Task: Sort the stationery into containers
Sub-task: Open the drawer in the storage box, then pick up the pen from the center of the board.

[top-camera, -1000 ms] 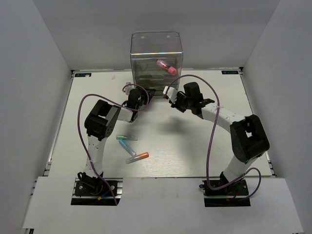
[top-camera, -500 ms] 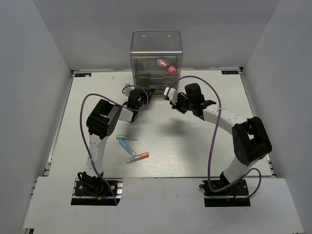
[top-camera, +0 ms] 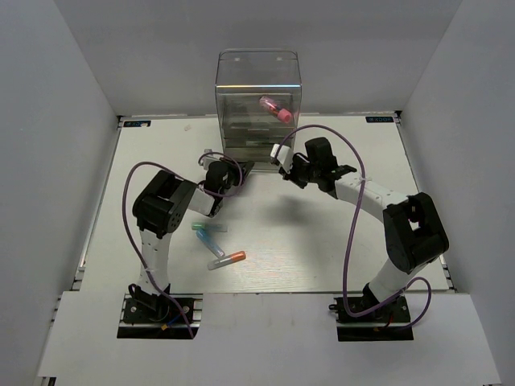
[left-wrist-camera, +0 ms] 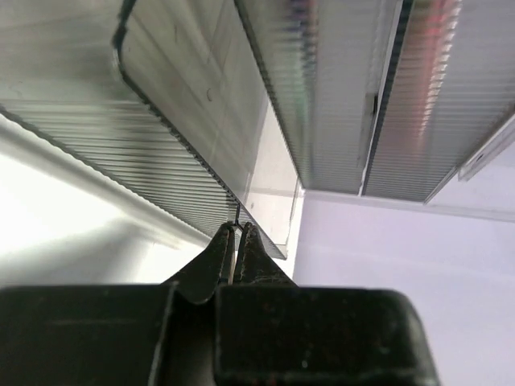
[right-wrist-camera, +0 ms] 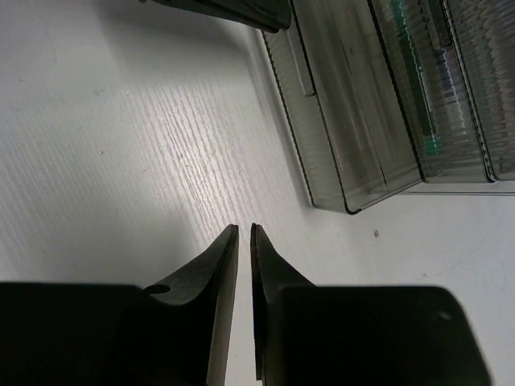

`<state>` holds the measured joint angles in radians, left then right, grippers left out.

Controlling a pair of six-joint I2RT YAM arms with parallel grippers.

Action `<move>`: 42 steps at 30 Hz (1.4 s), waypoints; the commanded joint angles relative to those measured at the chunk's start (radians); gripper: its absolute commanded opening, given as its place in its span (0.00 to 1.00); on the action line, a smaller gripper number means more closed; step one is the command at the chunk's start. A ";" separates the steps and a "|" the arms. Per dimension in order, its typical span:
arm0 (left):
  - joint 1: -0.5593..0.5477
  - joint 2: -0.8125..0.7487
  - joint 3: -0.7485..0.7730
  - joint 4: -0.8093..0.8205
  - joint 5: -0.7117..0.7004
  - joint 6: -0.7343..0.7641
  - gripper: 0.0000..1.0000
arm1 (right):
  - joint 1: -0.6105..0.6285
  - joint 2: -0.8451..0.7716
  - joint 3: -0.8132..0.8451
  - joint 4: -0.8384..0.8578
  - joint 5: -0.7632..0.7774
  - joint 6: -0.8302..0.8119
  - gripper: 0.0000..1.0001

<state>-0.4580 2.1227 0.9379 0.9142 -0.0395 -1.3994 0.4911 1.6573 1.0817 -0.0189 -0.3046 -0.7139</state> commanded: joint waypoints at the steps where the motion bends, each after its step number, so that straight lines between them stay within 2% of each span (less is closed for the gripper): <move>1: -0.019 -0.093 -0.017 -0.104 0.026 0.088 0.00 | 0.001 -0.039 -0.005 0.019 -0.040 0.004 0.19; 2: -0.019 -0.093 0.008 -0.126 0.026 0.102 0.01 | -0.003 -0.044 -0.003 -0.015 -0.048 0.005 0.28; 3: -0.019 -0.093 0.019 -0.167 0.026 0.102 0.06 | 0.000 -0.041 -0.003 -0.019 -0.056 0.004 0.32; 4: -0.019 -0.102 0.047 -0.191 0.026 0.112 0.24 | -0.002 -0.045 0.001 -0.026 -0.062 -0.001 0.35; 5: -0.019 -0.102 0.061 -0.218 0.026 0.112 0.33 | 0.000 -0.045 0.001 -0.048 -0.073 -0.002 0.40; 8: -0.019 -0.125 0.081 -0.284 0.026 0.134 0.49 | 0.000 -0.054 0.014 -0.090 -0.123 -0.016 0.45; 9: -0.019 -0.125 0.081 -0.284 0.026 0.145 0.49 | 0.000 -0.057 0.014 -0.096 -0.146 -0.018 0.46; 10: -0.019 -0.142 0.081 -0.313 0.035 0.145 0.54 | 0.000 -0.066 0.015 -0.111 -0.174 -0.028 0.46; 15: -0.019 -0.263 0.030 -0.392 0.047 0.178 0.54 | 0.006 -0.091 0.007 -0.217 -0.306 -0.126 0.46; 18: -0.019 -0.348 -0.030 -0.510 0.037 0.206 0.54 | 0.007 -0.096 0.007 -0.295 -0.407 -0.212 0.47; 20: -0.019 -0.446 -0.074 -0.616 0.003 0.232 0.55 | 0.015 -0.088 0.012 -0.325 -0.468 -0.269 0.54; 22: -0.019 -0.513 -0.083 -0.720 -0.035 0.258 0.55 | 0.038 -0.062 0.023 -0.384 -0.508 -0.309 0.69; 23: -0.019 -0.583 -0.083 -0.853 -0.089 0.285 0.57 | 0.058 -0.054 0.033 -0.401 -0.522 -0.321 0.72; 27: 0.005 -0.738 -0.061 -1.180 -0.195 0.312 0.79 | 0.151 0.012 0.082 -0.415 -0.493 -0.319 0.76; 28: 0.005 -0.765 -0.050 -1.243 -0.230 0.312 1.00 | 0.199 0.039 0.087 -0.394 -0.484 -0.303 0.76; 29: 0.005 -0.789 -0.039 -1.311 -0.297 0.297 1.00 | 0.216 0.054 0.105 -0.388 -0.458 -0.299 0.77; 30: 0.005 -0.812 -0.039 -1.412 -0.307 0.297 1.00 | 0.230 0.074 0.112 -0.382 -0.449 -0.288 0.77; 35: 0.005 -0.966 -0.077 -1.618 -0.312 0.229 1.00 | 0.323 0.174 0.188 -0.267 -0.323 -0.129 0.81; 38: 0.005 -1.073 -0.086 -1.724 -0.358 0.180 1.00 | 0.365 0.231 0.231 -0.240 -0.289 -0.093 0.81; 42: 0.005 -1.248 -0.108 -1.882 -0.421 0.090 0.94 | 0.403 0.291 0.299 -0.213 -0.232 -0.035 0.81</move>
<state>-0.4534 0.9997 0.8536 -0.7830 -0.3779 -1.2266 0.8661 1.9285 1.3079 -0.2852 -0.5896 -0.8246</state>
